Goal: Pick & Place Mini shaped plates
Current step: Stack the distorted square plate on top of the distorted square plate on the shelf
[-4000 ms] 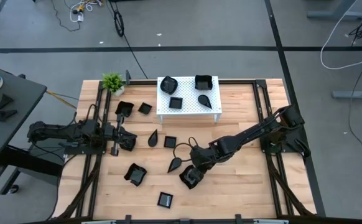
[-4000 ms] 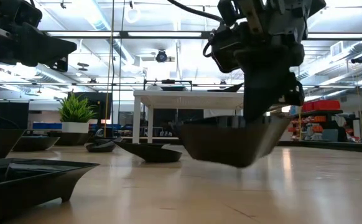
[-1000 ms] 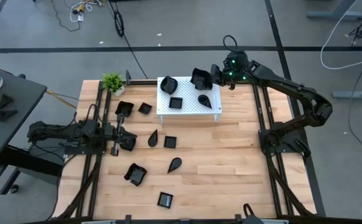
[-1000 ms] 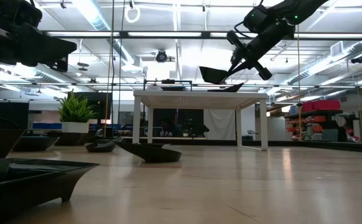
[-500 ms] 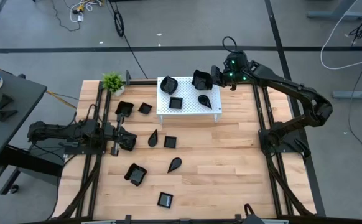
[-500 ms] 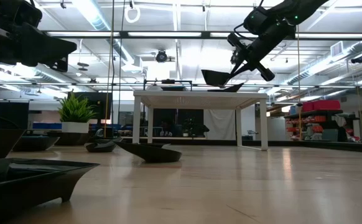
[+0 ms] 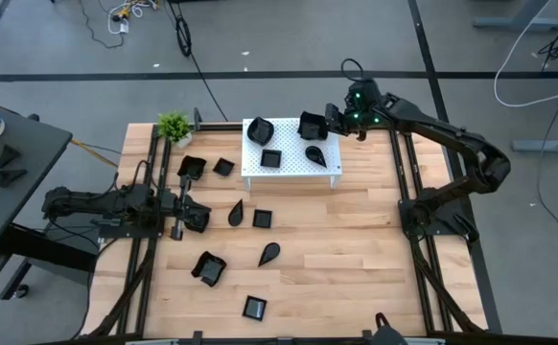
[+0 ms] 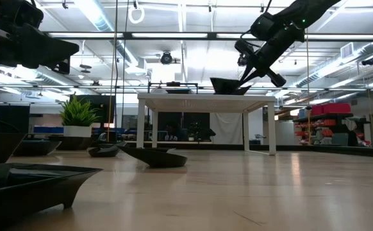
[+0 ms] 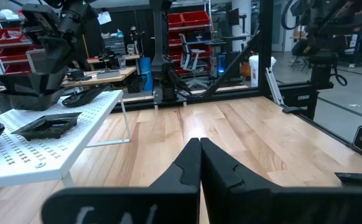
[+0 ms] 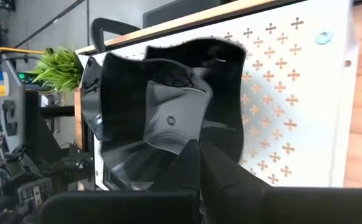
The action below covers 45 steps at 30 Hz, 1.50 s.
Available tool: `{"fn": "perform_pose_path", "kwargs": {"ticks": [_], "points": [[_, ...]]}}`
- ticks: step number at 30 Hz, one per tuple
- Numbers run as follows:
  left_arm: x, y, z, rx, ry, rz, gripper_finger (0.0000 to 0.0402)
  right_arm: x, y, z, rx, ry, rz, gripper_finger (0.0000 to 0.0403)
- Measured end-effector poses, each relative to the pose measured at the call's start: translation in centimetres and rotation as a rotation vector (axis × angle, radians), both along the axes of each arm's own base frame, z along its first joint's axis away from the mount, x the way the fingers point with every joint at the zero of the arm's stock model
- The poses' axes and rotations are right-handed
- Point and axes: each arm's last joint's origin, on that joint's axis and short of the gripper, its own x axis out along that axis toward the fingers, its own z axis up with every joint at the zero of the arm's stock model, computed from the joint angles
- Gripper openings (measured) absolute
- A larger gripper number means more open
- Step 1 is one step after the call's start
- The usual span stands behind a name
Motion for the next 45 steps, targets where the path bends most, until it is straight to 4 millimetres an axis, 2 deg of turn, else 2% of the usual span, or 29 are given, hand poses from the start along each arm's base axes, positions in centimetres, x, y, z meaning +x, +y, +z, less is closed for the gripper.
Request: {"fn": "perform_pose_path", "kwargs": {"ticks": [11,25,30,37,45], "points": [[0.0,0.0,0.0,0.000,0.000,0.000,0.0003,0.0,-0.1,-0.2,-0.027,0.017,0.048,0.0006],[0.0,0.0,0.0,0.000,0.001,0.000,0.0003,0.0,0.0,-0.2,-0.034,0.017,0.074,0.0099],[0.0,0.0,0.0,0.000,0.000,0.000,0.0003,-0.1,0.4,0.9,-0.068,-0.049,0.100,0.0117],[0.0,0.0,0.0,0.000,0.000,0.000,0.0003,0.5,1.6,3.1,-0.169,-0.179,0.153,0.0121],[0.0,0.0,0.0,0.000,0.000,0.000,0.0003,2.3,3.9,3.3,-0.173,-0.222,0.292,0.0098]]}}
